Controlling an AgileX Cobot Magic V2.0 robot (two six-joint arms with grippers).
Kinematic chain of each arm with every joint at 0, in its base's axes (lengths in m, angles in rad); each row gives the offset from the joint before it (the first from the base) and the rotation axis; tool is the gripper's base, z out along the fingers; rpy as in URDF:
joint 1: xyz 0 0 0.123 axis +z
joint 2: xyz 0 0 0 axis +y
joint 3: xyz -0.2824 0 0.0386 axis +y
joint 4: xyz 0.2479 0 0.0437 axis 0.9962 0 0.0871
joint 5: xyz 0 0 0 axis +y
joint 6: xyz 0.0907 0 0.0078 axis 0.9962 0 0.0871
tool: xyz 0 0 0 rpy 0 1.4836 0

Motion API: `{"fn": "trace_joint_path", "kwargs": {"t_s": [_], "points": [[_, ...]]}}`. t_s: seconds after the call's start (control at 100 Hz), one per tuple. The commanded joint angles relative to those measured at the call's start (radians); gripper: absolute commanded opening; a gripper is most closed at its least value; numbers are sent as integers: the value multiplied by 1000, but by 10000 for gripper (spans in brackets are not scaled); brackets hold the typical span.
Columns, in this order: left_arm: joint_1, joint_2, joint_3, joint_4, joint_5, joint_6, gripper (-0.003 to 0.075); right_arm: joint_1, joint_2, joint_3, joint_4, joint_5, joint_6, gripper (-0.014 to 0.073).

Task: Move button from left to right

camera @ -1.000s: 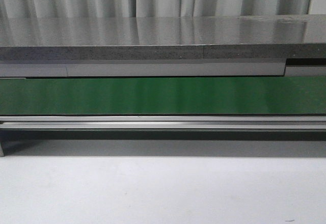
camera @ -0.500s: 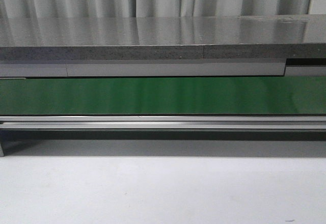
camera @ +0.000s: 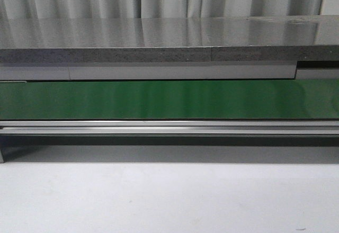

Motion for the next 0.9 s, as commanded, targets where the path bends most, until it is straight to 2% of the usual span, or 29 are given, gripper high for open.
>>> {"fn": "trace_joint_path", "kwargs": {"t_s": [0.0, 0.18, 0.34, 0.59, 0.89], "points": [[-6, 7, -28, -8, -79, -2, 5, -1, -43, 34, 2, -102, 15, -68], [-6, 7, -28, -8, -79, -2, 5, -1, -151, 139, 2, -133, 19, -68], [-6, 7, -28, -8, -79, -2, 5, -1, -147, 192, 2, -180, 32, -68], [-6, 7, -28, -8, -79, -2, 5, -1, -147, 246, 2, -230, 75, -68], [-6, 9, -28, -8, -79, -2, 5, -1, -147, 246, 2, -218, 76, -68]]}}
